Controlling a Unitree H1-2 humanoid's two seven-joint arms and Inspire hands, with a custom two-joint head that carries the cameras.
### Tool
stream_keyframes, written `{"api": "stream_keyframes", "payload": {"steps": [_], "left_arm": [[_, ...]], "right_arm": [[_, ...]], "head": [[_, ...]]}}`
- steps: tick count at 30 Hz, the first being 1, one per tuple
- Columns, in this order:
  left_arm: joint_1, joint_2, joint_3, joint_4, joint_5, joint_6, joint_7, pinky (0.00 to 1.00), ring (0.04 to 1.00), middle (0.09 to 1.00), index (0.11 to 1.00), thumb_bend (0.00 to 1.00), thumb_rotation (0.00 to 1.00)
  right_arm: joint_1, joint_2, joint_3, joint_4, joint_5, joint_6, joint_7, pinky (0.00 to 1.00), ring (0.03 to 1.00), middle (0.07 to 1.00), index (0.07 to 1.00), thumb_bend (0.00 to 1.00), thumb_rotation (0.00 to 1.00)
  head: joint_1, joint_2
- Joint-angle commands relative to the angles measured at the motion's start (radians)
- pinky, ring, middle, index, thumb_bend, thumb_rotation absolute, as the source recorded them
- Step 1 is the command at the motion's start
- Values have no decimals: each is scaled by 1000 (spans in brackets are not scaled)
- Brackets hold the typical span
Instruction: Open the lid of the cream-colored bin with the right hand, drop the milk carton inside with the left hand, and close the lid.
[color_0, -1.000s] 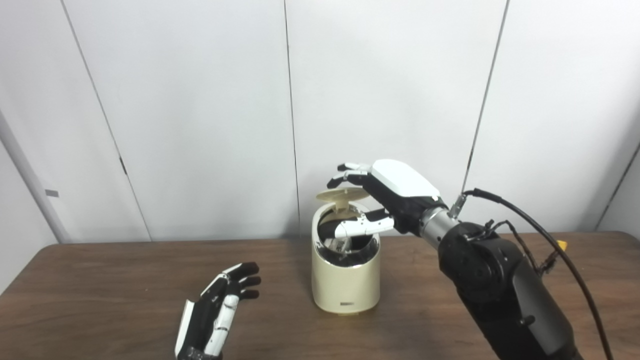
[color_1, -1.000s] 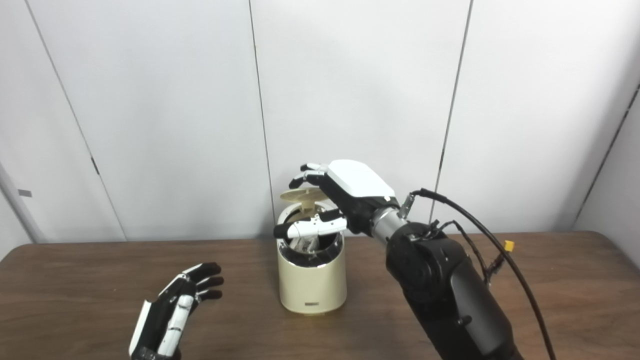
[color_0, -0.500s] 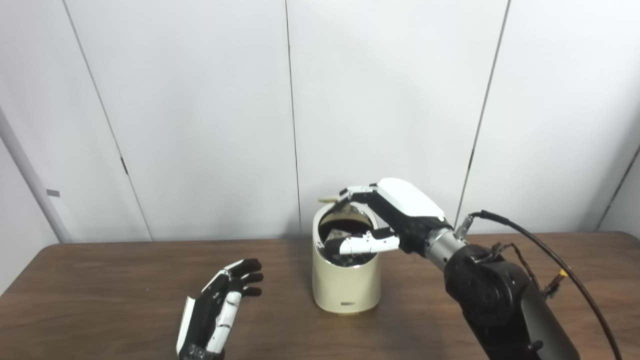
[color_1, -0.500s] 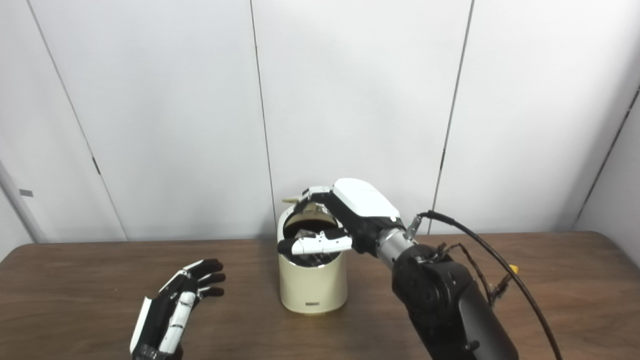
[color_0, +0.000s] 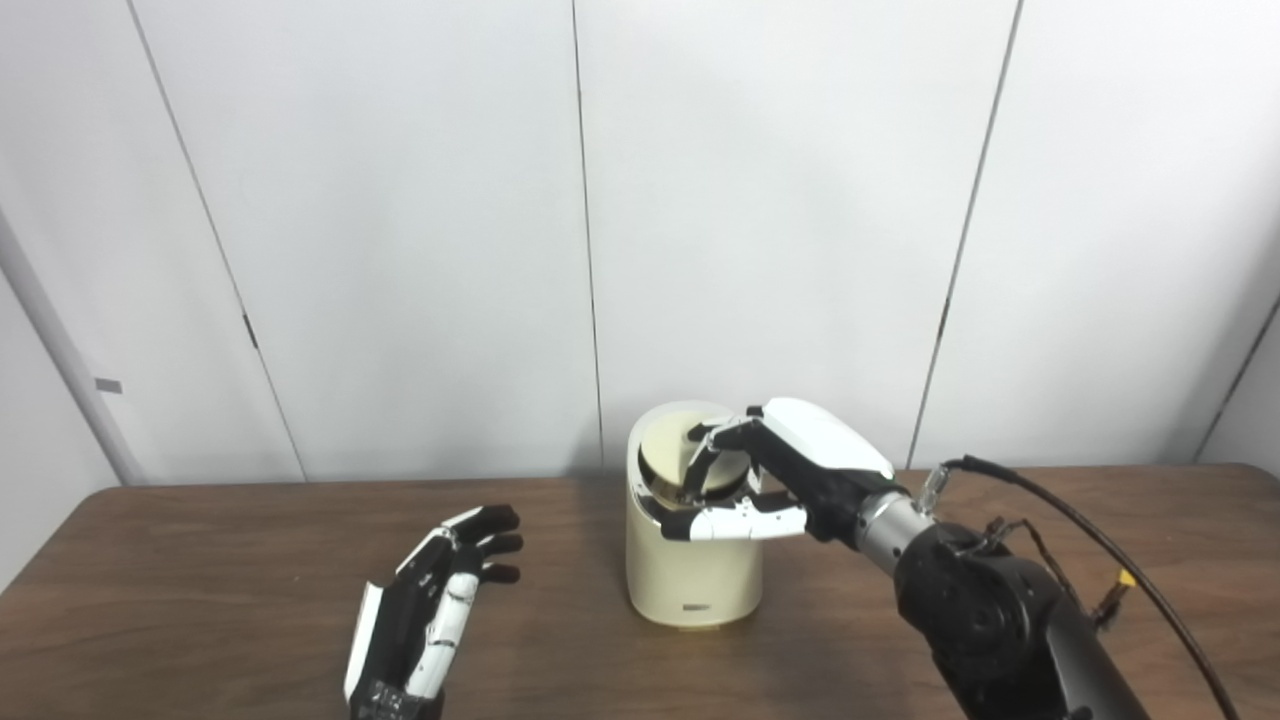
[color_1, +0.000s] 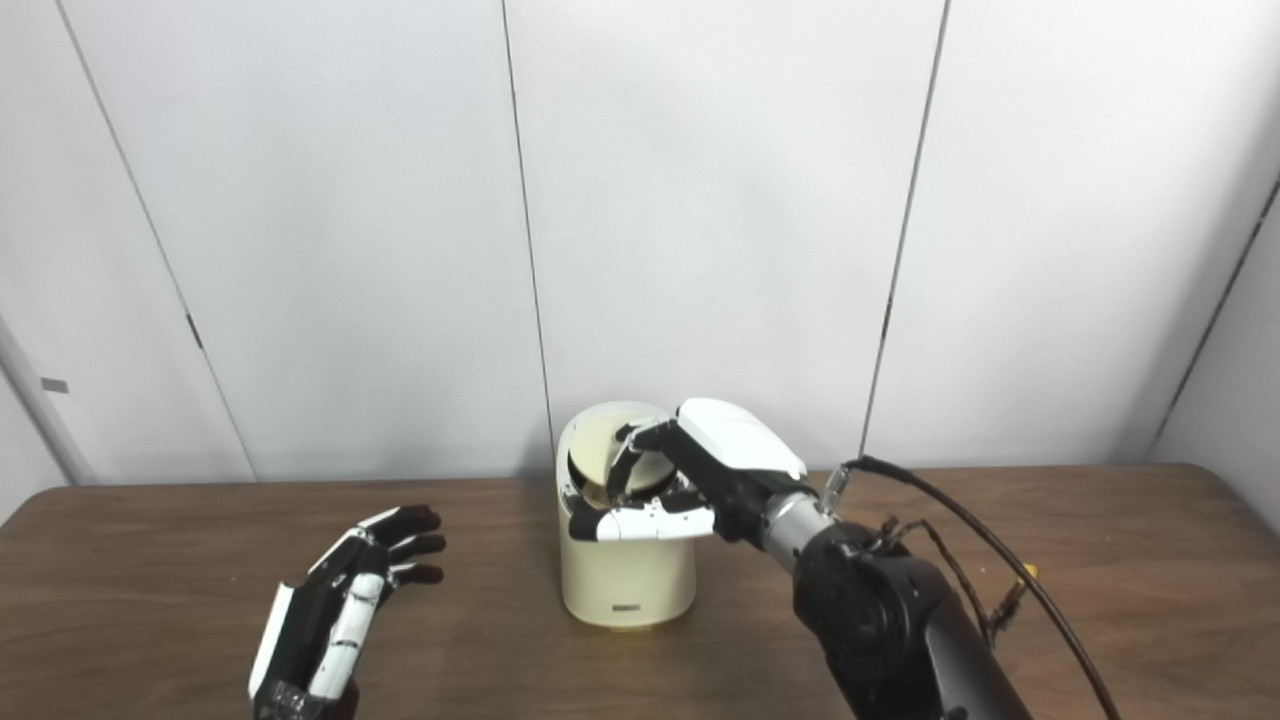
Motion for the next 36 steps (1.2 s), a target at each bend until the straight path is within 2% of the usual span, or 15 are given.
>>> {"api": "stream_keyframes", "payload": {"steps": [1, 12, 16, 22, 25, 27, 29, 36], "left_arm": [[-21, 3, 2, -33, 9, -13, 0, 623, 717, 752, 746, 528, 744], [-23, -7, -3, -35, 29, -14, 5, 607, 712, 753, 747, 519, 743], [-22, -8, -3, -42, 29, -8, 3, 606, 713, 754, 745, 523, 739], [-22, -13, -2, -54, 29, 11, 6, 610, 714, 753, 742, 530, 736], [-24, -10, -2, -53, 30, 6, 3, 618, 716, 755, 746, 523, 740], [-27, -9, -1, -50, 32, 1, 4, 621, 717, 755, 748, 522, 744], [-29, -10, 0, -49, 32, 1, 5, 615, 714, 752, 746, 514, 741], [-30, -12, 1, -61, 27, 15, 5, 616, 708, 744, 737, 534, 734]], "right_arm": [[-22, -6, -16, -7, 5, 13, -9, 947, 879, 886, 783, 816, 891], [5, -17, -12, 14, 46, -16, -38, 992, 928, 870, 837, 762, 848], [21, -21, -3, 23, 49, -33, -48, 984, 921, 851, 831, 761, 836], [40, -33, 17, 44, 37, -97, -76, 982, 917, 812, 791, 776, 851], [51, -56, 64, 41, -30, -146, -103, 956, 901, 792, 781, 776, 824], [58, -82, 115, 41, -112, -195, -121, 934, 878, 777, 771, 772, 798], [64, -99, 156, 40, -183, -214, -115, 973, 883, 789, 776, 768, 818], [114, -111, 227, 52, -352, -276, -165, 1000, 878, 799, 759, 765, 803]], "head": [[-1, 3], [7, 13], [8, 17], [8, 21], [8, 25], [7, 26], [6, 26], [5, 34]]}}
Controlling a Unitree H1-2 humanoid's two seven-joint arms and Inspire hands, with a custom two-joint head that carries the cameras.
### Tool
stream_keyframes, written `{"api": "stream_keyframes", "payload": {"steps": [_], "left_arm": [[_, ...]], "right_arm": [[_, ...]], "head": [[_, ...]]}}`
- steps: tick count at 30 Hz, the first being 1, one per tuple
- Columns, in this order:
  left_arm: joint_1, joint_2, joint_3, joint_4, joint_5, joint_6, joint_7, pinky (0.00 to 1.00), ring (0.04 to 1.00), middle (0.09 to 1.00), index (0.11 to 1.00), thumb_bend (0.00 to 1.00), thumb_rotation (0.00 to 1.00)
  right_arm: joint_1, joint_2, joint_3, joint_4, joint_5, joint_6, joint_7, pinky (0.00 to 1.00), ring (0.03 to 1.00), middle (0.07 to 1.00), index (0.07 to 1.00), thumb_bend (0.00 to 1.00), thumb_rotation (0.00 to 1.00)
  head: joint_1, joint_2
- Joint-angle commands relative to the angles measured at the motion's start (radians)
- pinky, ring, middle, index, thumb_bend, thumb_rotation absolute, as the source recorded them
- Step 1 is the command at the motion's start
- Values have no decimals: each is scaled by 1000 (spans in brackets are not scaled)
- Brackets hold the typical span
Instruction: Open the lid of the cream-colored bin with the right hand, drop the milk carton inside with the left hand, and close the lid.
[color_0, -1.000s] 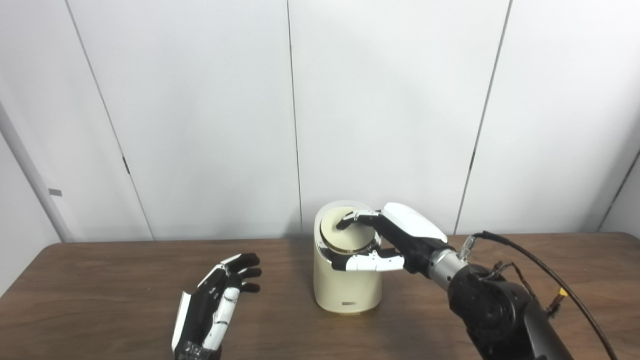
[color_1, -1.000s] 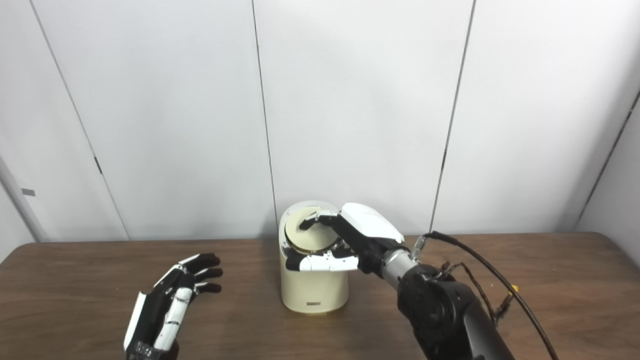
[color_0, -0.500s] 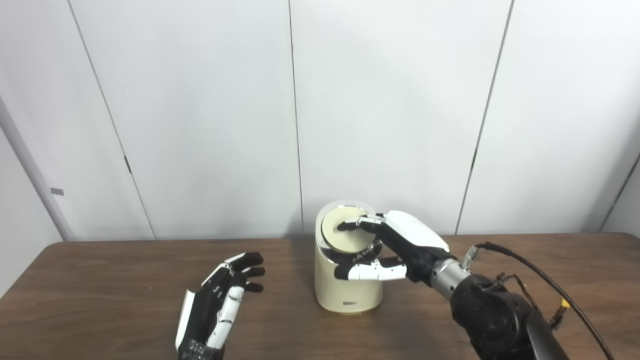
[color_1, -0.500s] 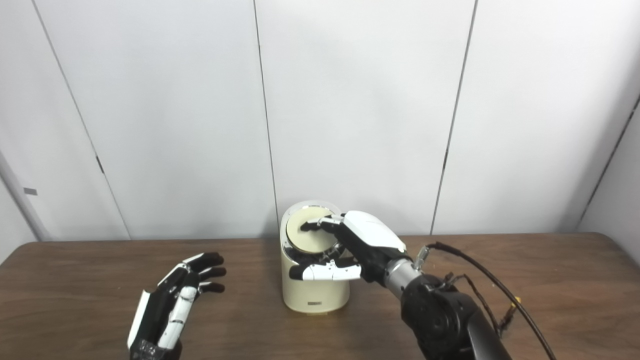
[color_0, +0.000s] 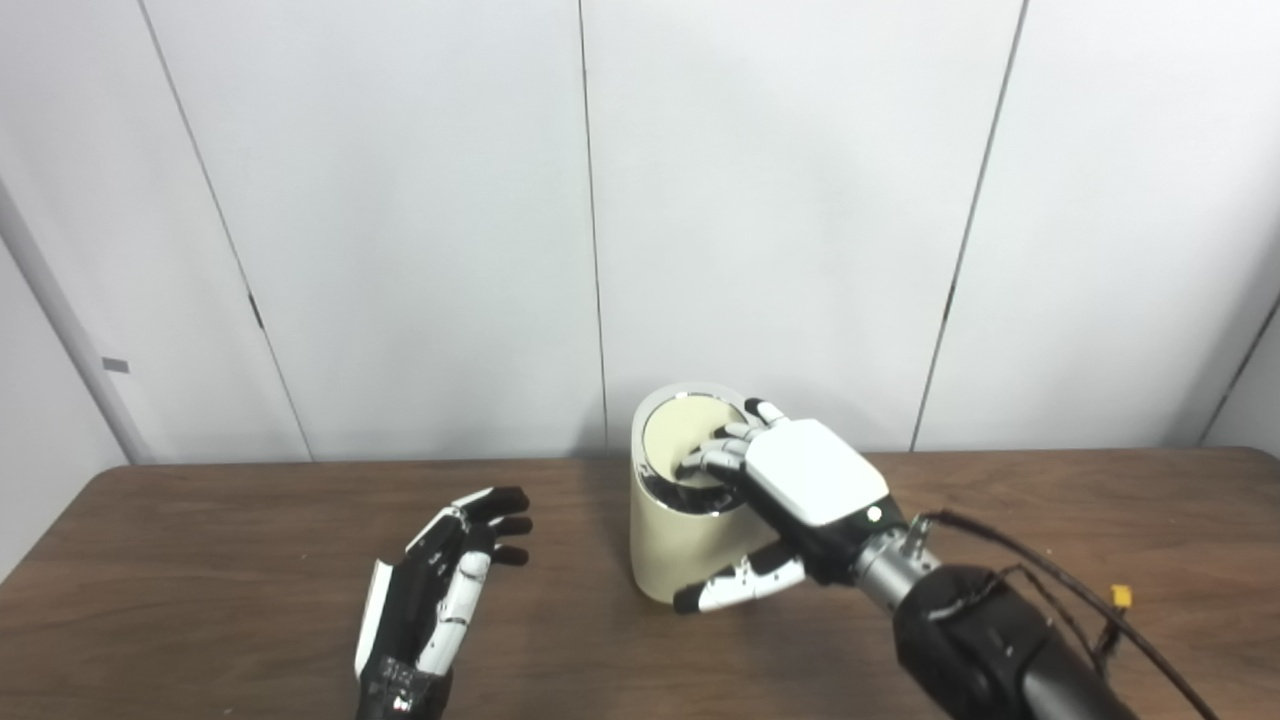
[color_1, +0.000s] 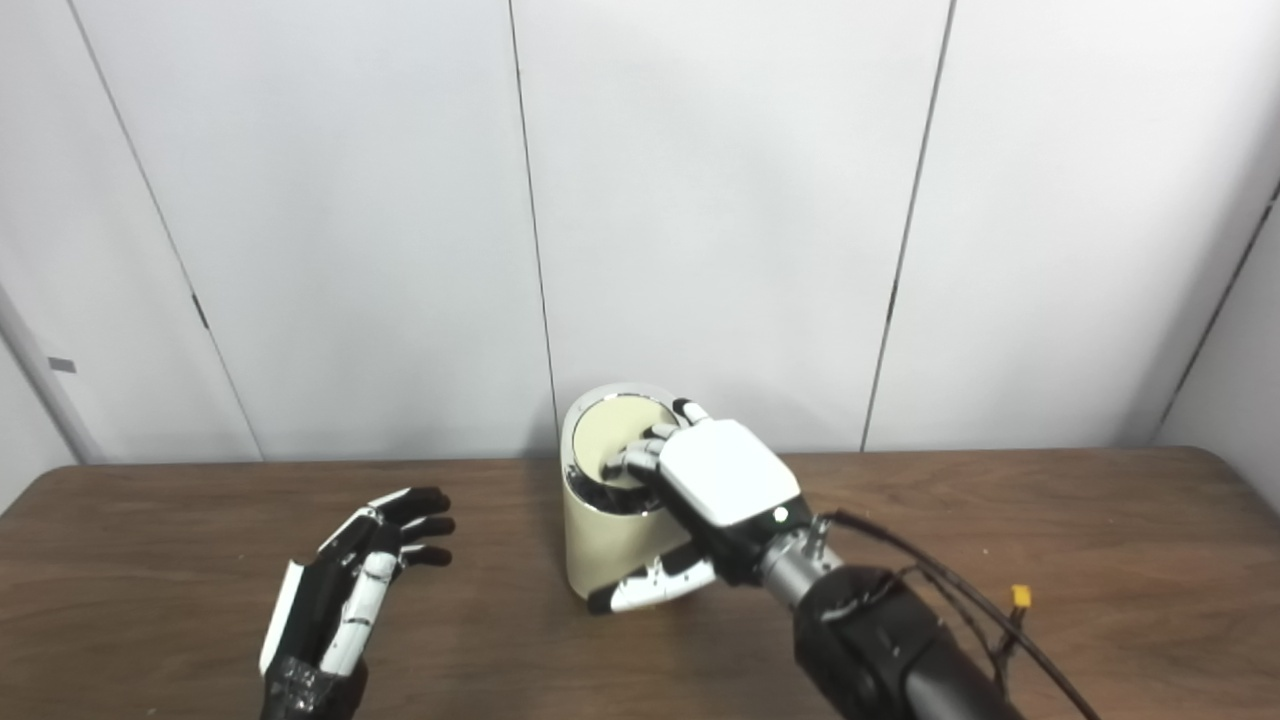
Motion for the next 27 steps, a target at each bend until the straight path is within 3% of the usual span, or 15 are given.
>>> {"api": "stream_keyframes", "payload": {"steps": [1, 7, 12, 16, 22, 26, 27], "left_arm": [[-32, -1, 3, -47, 2, -11, 4, 621, 711, 746, 736, 535, 733], [-34, 2, 5, -48, -2, -5, 2, 618, 714, 748, 734, 550, 737], [-32, 3, 7, -44, -8, -9, 0, 617, 710, 743, 729, 533, 731], [-34, 3, 6, -39, -8, -13, -1, 609, 708, 744, 731, 525, 723], [-36, 13, 3, -30, 18, -31, -2, 603, 709, 745, 736, 516, 741], [-36, 14, 3, -22, 8, -35, -5, 612, 713, 749, 739, 503, 734], [-36, 16, 1, -20, 14, -38, -5, 617, 713, 748, 738, 495, 730]], "right_arm": [[44, -20, 41, 36, -48, -41, 30, 1000, 879, 793, 754, 760, 798], [85, -10, 65, 59, -123, -47, 9, 1000, 876, 791, 755, 729, 755], [93, -6, 56, 65, -131, -47, -8, 998, 882, 797, 766, 702, 797], [95, -1, 44, 67, -124, -44, -23, 980, 877, 793, 762, 703, 775], [89, 34, -19, 39, -69, -31, -67, 979, 891, 835, 802, 691, 785], [47, 82, -93, -5, -21, 2, -77, 987, 929, 892, 877, 684, 787], [35, 95, -118, -15, 1, 0, -94, 951, 918, 890, 878, 678, 764]], "head": [[-1, -1], [-5, 1], [-8, 2], [-7, 2], [-15, -2], [-17, -6], [-16, -6]]}}
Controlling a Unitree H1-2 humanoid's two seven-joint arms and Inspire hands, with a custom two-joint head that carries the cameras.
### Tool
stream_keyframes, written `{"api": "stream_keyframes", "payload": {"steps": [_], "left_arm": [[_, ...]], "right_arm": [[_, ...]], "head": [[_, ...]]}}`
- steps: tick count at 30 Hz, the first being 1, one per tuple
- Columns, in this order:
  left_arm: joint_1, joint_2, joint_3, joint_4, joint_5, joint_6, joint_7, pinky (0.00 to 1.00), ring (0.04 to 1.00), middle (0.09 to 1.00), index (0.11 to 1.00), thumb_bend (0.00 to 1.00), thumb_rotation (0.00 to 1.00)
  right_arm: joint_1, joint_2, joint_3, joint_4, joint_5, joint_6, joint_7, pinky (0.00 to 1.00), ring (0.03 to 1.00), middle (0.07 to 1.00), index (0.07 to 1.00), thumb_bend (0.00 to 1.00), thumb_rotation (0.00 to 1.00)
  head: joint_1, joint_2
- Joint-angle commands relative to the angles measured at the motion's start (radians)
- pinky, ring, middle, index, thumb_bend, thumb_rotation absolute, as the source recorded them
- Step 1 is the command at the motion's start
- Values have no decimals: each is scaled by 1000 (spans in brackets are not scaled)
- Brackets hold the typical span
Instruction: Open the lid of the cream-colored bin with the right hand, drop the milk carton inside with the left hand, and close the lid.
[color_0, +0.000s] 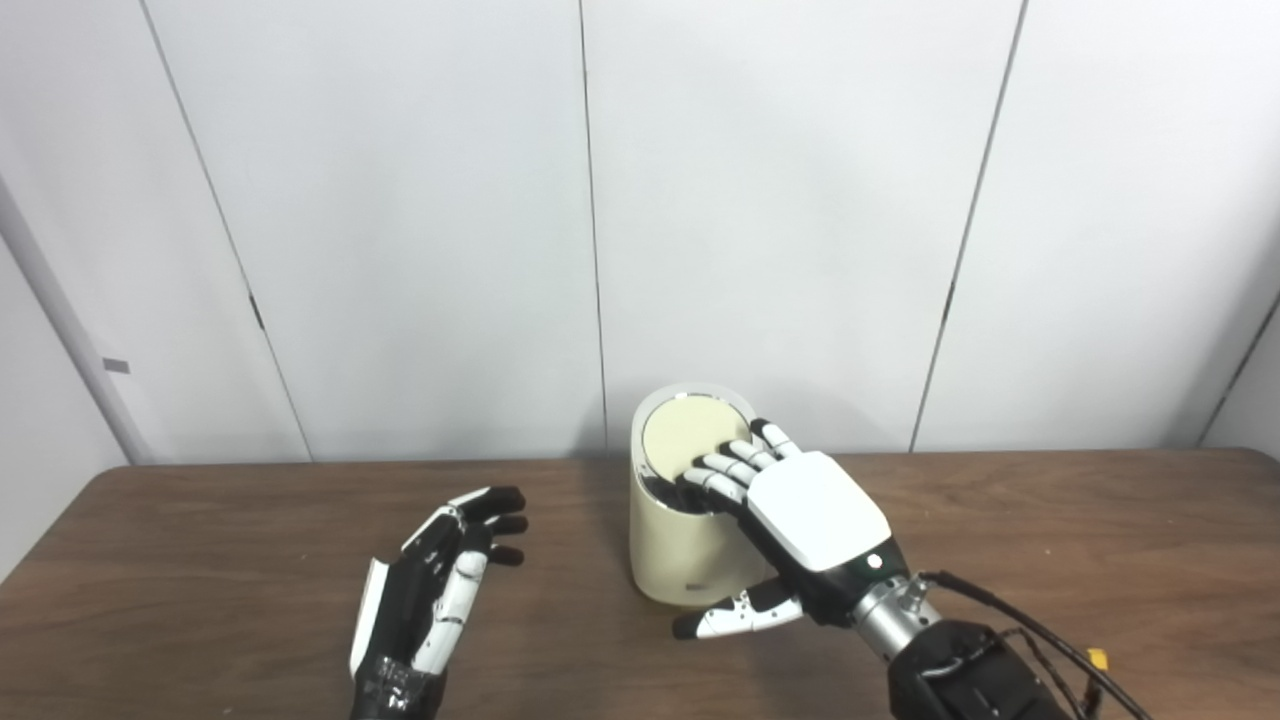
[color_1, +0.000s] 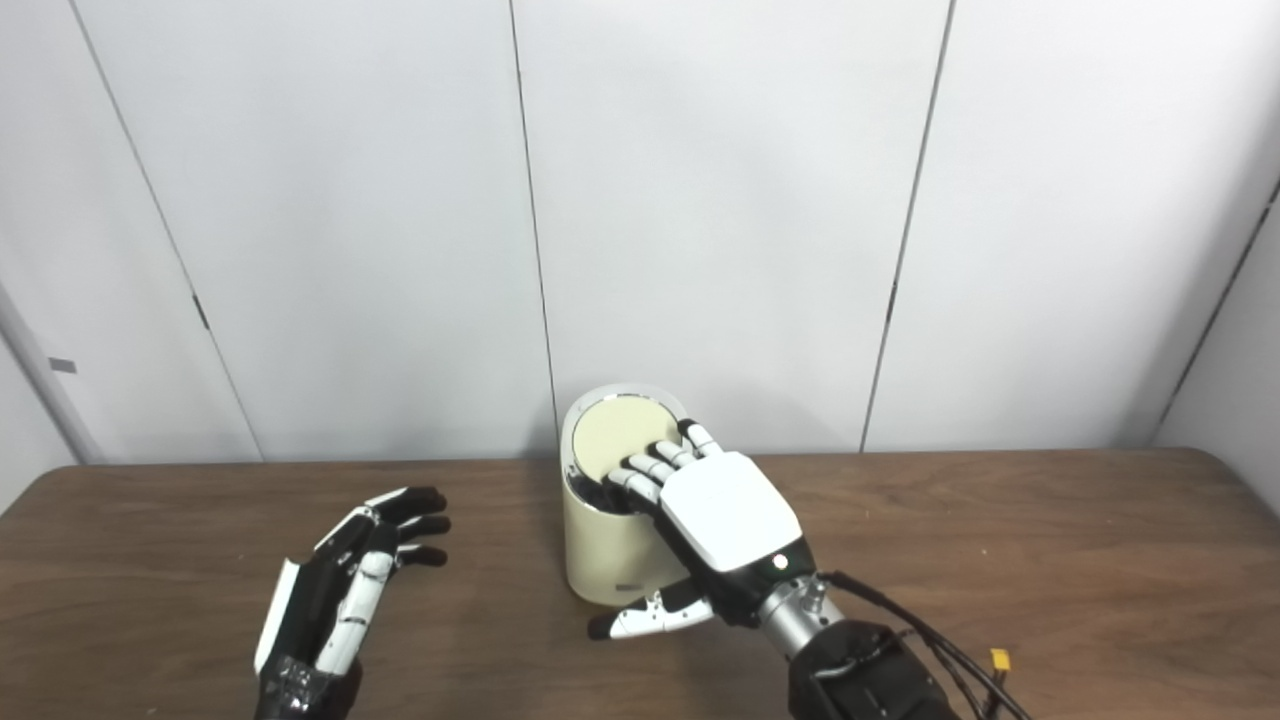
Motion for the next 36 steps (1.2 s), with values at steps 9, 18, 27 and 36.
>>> {"api": "stream_keyframes", "payload": {"steps": [9, 18, 27, 36], "left_arm": [[-31, 10, -10, -17, 30, -61, -1, 653, 720, 742, 729, 367, 734], [-33, 13, -1, -1, 27, -59, 1, 654, 726, 750, 747, 293, 703], [-11, 20, 16, 18, 18, -59, 1, 671, 745, 756, 754, 243, 640], [29, 36, 49, 47, -12, -79, -2, 683, 755, 764, 762, 230, 570]], "right_arm": [[-54, 115, -182, -143, 133, 4, -96, 864, 894, 890, 879, 576, 791], [79, 209, -306, -161, 377, -156, -339, 653, 782, 814, 794, 351, 675], [296, 251, -449, -114, 815, -167, -327, 639, 747, 768, 751, 222, 320], [429, 231, -474, -76, 916, -224, -318, 660, 753, 770, 753, 224, 320]], "head": [[1, 2], [-5, -4], [-4, -4], [-1, 0]]}}
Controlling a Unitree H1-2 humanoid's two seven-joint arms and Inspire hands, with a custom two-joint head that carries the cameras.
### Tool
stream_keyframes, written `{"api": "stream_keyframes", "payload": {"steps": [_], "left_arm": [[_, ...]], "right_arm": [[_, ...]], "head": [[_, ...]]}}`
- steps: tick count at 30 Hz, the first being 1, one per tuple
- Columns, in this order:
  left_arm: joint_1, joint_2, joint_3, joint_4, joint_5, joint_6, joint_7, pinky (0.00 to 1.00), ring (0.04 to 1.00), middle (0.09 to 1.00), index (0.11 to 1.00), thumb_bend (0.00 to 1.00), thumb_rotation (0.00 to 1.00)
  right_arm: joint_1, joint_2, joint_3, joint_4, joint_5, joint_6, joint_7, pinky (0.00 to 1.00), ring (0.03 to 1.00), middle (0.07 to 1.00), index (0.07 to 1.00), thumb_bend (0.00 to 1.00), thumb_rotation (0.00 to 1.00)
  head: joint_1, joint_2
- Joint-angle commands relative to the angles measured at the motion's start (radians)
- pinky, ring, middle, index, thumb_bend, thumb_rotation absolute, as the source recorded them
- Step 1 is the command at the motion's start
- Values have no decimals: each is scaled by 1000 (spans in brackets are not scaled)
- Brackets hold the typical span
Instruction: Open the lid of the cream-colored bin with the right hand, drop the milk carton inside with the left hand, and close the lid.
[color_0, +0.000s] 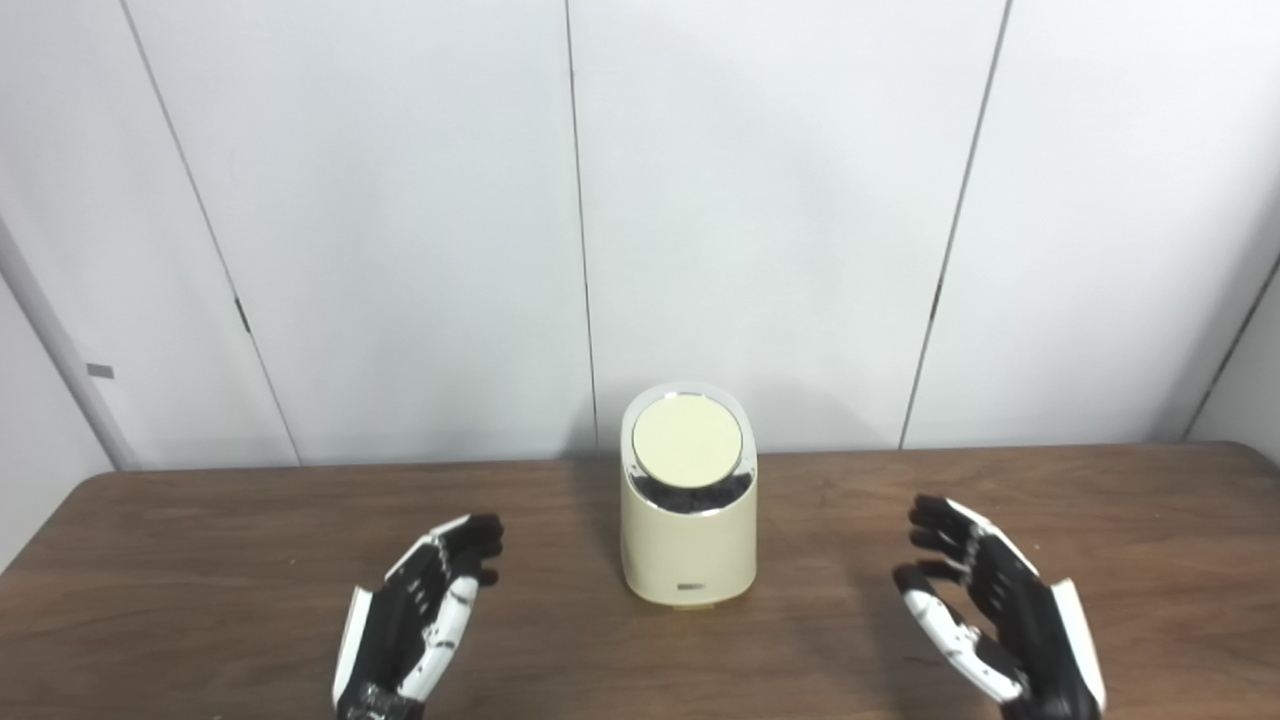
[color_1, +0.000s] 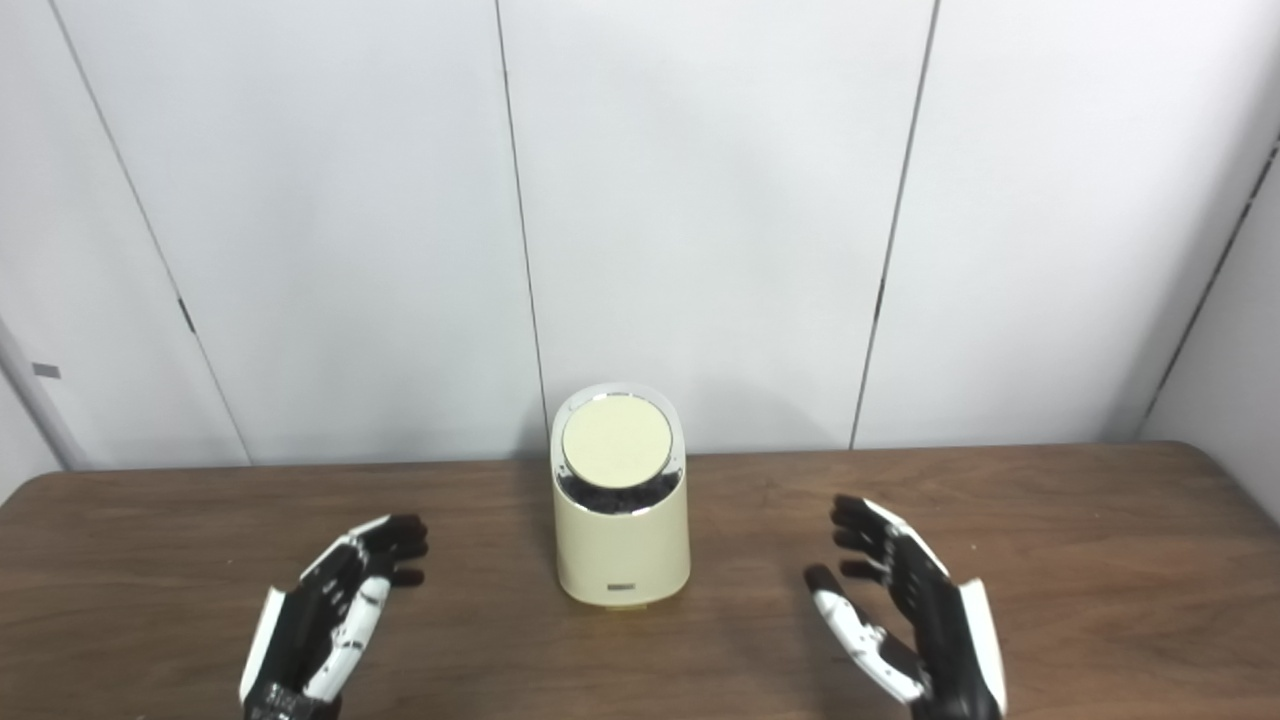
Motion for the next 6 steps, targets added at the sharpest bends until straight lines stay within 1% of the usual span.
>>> {"api": "stream_keyframes", "payload": {"steps": [1, 5, 6], "left_arm": [[-11, 13, 10, -26, -36, -43, -6, 683, 756, 766, 763, 223, 562], [9, 17, 23, -28, -79, -37, -18, 689, 762, 770, 765, 214, 551], [14, 16, 26, -31, -97, -28, -22, 702, 767, 772, 765, 216, 550]], "right_arm": [[-1, 3, -3, -16, 18, -69, -7, 649, 748, 768, 752, 221, 295], [22, 13, -13, 3, 47, -92, -16, 643, 739, 761, 743, 236, 268], [23, 14, -15, 8, 52, -95, -16, 646, 740, 759, 740, 231, 238]], "head": [[0, 2], [3, -2], [5, -2]]}}
